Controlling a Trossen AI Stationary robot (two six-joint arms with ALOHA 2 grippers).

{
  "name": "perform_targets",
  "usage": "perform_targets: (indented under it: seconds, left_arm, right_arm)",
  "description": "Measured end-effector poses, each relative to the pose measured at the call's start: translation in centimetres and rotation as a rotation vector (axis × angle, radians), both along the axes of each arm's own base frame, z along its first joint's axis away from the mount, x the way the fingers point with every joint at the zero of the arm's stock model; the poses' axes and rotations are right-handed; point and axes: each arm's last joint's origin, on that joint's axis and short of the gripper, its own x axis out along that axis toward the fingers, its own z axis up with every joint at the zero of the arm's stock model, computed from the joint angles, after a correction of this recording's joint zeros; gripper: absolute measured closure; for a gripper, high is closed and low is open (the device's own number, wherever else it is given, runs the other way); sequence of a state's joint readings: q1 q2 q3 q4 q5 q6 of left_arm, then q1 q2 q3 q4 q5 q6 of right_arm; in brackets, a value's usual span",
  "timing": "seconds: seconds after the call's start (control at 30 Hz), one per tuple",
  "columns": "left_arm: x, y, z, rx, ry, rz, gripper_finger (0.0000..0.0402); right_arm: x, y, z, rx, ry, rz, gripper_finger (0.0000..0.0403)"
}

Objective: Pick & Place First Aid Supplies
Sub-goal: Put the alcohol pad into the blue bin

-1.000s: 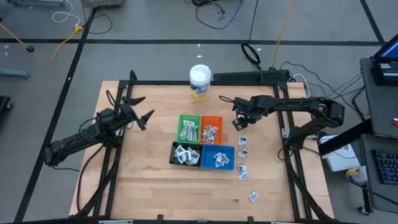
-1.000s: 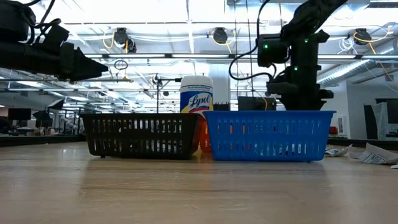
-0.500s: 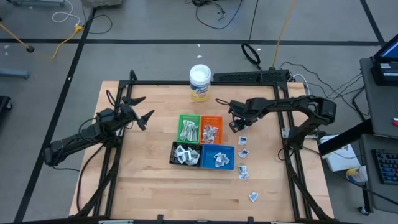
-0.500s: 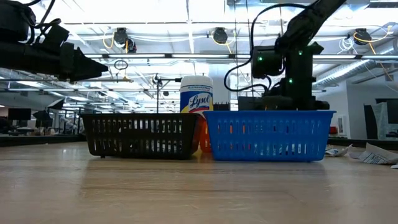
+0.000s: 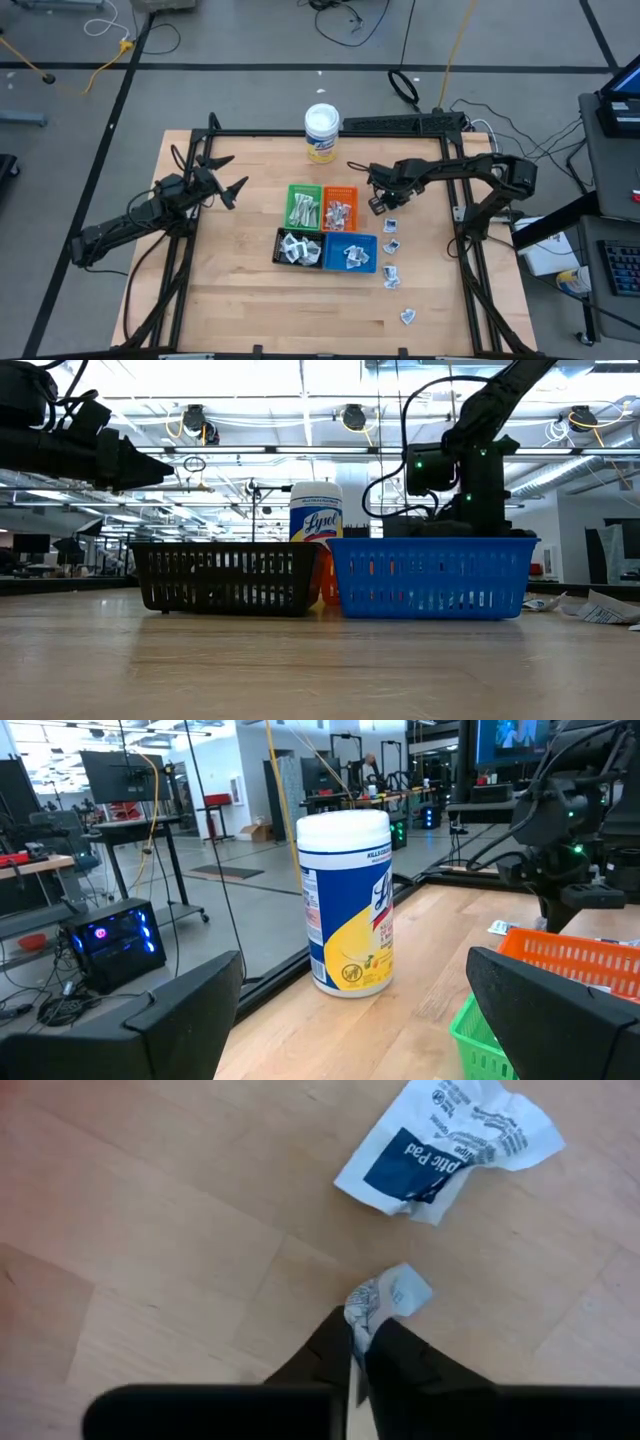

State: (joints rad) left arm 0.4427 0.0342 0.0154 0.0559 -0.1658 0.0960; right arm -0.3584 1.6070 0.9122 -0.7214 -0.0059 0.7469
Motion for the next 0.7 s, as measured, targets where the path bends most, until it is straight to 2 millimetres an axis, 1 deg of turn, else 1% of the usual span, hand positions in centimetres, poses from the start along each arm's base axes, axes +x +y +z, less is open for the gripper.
perform_targets:
  seconds: [0.1,0.2,0.43,0.57,0.7]
  left_arm:
    - [0.0,0.0,0.0,0.000,0.000,0.000,0.0009]
    - [0.0,0.0,0.0,0.000,0.000,0.001,0.0009]
    - [0.0,0.0,0.0,0.000,0.000,0.001,0.0009]
    - [0.0,0.0,0.0,0.000,0.000,0.001,0.0009]
    - [0.0,0.0,0.0,0.000,0.000,0.001,0.0009]
  right_arm:
    - [-0.1,0.0,0.9,0.004,0.004,0.000,0.0391]
    - [0.0,0.0,2.4,-0.006,-0.008,0.021,0.0399]
    - [0.3,-0.2,6.4,-0.034,-0.021,0.044,0.0401]
    - [0.3,-0.5,8.2,-0.111,-0.012,-0.010,0.0401]
    - [0.3,-1.0,9.2,-0.146,-0.018,-0.114,0.0402]
